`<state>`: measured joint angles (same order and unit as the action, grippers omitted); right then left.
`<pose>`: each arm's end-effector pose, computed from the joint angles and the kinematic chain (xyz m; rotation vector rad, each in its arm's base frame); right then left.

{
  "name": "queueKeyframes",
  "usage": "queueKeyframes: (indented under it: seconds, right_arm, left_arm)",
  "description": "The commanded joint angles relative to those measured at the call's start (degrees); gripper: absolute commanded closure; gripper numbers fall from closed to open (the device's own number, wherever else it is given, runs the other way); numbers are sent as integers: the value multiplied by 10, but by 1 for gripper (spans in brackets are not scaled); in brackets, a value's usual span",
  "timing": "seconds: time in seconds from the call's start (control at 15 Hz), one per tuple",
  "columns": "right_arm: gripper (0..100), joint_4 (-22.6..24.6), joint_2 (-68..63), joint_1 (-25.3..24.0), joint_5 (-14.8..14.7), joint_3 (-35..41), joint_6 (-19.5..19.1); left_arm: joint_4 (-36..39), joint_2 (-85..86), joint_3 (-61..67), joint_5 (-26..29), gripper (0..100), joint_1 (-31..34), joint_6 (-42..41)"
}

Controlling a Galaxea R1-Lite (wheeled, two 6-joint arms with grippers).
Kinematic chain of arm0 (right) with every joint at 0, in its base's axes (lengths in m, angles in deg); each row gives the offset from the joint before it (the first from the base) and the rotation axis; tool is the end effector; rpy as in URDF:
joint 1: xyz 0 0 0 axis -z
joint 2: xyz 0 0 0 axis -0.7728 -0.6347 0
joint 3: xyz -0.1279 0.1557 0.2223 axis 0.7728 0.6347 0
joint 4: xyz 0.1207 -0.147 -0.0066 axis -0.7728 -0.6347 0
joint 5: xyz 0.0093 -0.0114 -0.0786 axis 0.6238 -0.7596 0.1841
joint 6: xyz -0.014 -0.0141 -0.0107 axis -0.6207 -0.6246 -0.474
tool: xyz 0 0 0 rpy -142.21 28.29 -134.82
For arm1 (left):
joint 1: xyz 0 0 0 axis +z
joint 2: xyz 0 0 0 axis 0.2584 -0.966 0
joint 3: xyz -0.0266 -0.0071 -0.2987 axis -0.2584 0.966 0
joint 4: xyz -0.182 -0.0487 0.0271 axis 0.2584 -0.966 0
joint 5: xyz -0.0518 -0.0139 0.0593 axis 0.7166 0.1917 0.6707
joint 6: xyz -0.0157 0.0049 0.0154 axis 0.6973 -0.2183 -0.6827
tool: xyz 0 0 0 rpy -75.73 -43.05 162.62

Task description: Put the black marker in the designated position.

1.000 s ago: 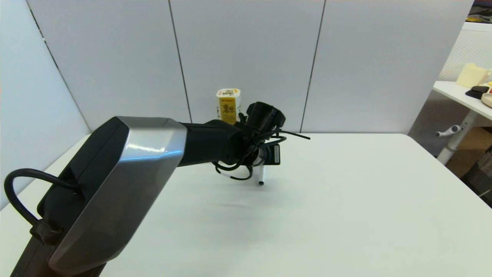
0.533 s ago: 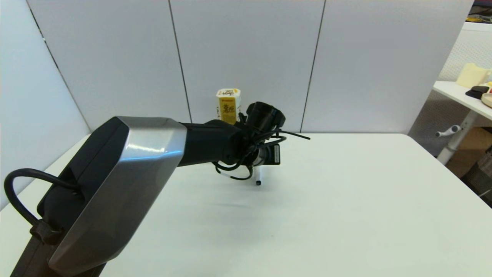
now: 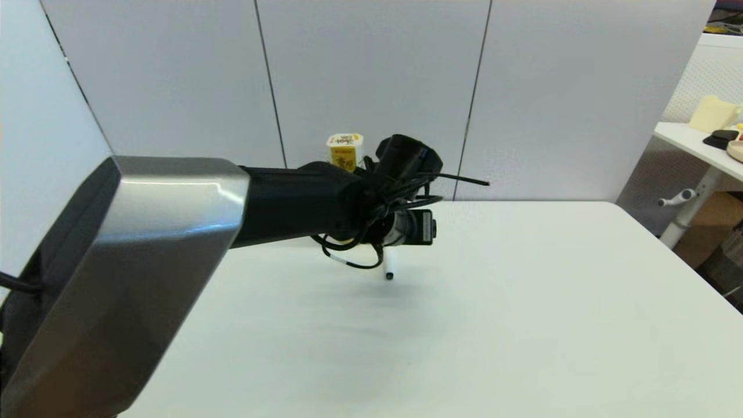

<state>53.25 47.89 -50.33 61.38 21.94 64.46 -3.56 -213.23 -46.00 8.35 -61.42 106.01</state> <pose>-0.0236 0.0001 0.0765 0.0032 0.0034 -0.0012 0.3182 -0.3265 0.1864 -0.0680 0.6868 -0.3902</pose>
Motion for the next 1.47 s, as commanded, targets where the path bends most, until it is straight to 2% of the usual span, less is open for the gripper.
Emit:
queueKeyframes:
  seconds: [0.07,0.33,0.4,0.53,0.73,1.0,1.27,1.47]
  right_arm:
    - [0,0,-1,0,1,0,0]
    - [0,0,-1,0,1,0,0]
    - [0,0,-1,0,1,0,0]
    - [0,0,-1,0,1,0,0]
    - [0,0,-1,0,1,0,0]
    - [0,0,-1,0,0,0,0]
    - [0,0,-1,0,1,0,0]
    - [0,0,-1,0,1,0,0]
  left_arm:
    - [-1,201,131,-3,0,-73,-5]
    - [1,415,294,-5,0,-93,-77]
    - [0,470,341,-5,0,-73,-104]
    - [0,580,442,-2,0,8,-161]
    - [37,703,583,5,0,107,-185]
    - [133,840,743,101,0,242,-200]
    - [255,923,854,213,0,384,-265]
    - [305,992,911,224,0,413,-301]
